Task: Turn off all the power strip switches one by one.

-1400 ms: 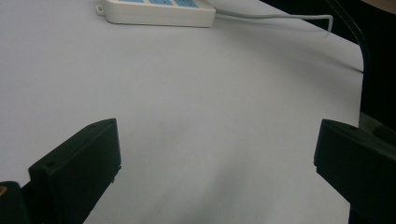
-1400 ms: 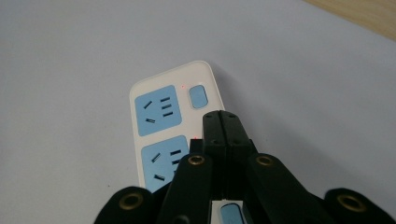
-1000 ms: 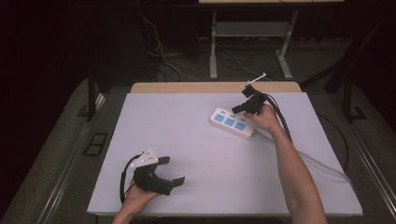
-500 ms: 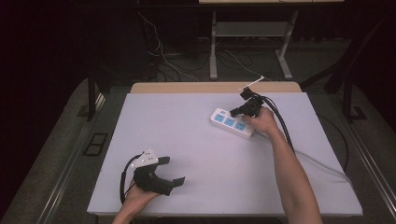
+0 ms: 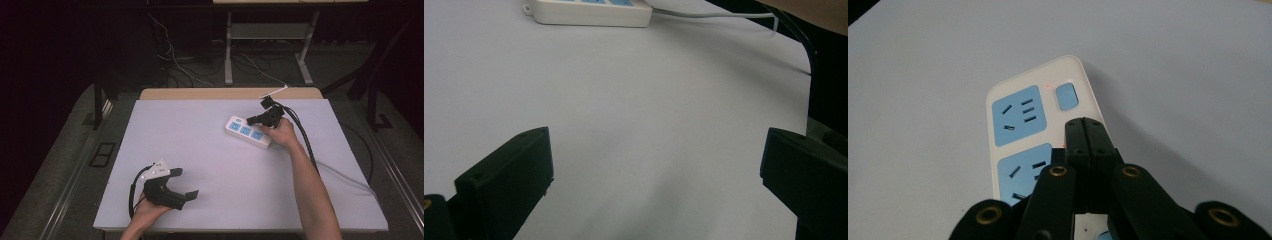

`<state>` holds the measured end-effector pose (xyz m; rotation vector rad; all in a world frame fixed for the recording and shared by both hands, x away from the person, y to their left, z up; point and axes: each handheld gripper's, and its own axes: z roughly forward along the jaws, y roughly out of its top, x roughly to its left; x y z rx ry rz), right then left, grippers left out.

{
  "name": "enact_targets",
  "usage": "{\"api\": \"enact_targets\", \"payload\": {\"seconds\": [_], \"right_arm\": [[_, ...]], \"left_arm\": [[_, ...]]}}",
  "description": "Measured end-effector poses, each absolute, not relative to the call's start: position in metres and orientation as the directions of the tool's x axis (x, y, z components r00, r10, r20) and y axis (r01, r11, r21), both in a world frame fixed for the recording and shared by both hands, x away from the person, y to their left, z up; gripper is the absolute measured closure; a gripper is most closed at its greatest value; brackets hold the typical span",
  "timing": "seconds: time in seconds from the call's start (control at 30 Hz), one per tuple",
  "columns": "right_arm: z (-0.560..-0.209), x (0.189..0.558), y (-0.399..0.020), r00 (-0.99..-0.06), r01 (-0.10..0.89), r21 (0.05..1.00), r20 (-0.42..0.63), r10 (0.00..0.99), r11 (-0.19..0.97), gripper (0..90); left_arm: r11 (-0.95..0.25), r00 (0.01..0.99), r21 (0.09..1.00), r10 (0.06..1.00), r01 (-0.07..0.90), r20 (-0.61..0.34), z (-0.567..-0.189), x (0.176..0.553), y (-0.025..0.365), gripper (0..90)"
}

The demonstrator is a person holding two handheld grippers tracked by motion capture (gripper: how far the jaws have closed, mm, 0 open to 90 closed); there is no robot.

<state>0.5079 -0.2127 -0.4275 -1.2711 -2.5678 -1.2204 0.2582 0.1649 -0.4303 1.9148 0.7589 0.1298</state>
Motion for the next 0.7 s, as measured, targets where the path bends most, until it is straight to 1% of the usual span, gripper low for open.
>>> {"api": "enact_targets", "payload": {"seconds": [0.23,0.37,0.43,0.7], "right_arm": [[-0.4275,0.506,-0.2125,-0.665,0.683,0.632,0.332,0.669,0.366,90.0],[-0.4294,0.5032,-0.2196,-0.66,0.679,0.645,0.327,0.676,0.351,90.0],[-0.4293,0.5009,-0.2179,-0.669,0.662,0.657,0.301,0.679,0.361,90.0],[-0.4262,0.499,-0.2135,-0.681,0.654,0.644,0.271,0.681,0.397,90.0]], "left_arm": [[-0.274,0.795,0.852,0.56,0.446,-0.236,-0.4301,0.2583,0.1654,0.0],[-0.277,0.796,0.852,0.558,0.444,-0.233,-0.43,0.2578,0.165,0.0],[-0.278,0.796,0.852,0.559,0.444,-0.233,-0.4301,0.258,0.1651,0.0],[-0.279,0.795,0.851,0.56,0.446,-0.233,-0.4307,0.2589,0.1643,0.0]]}}
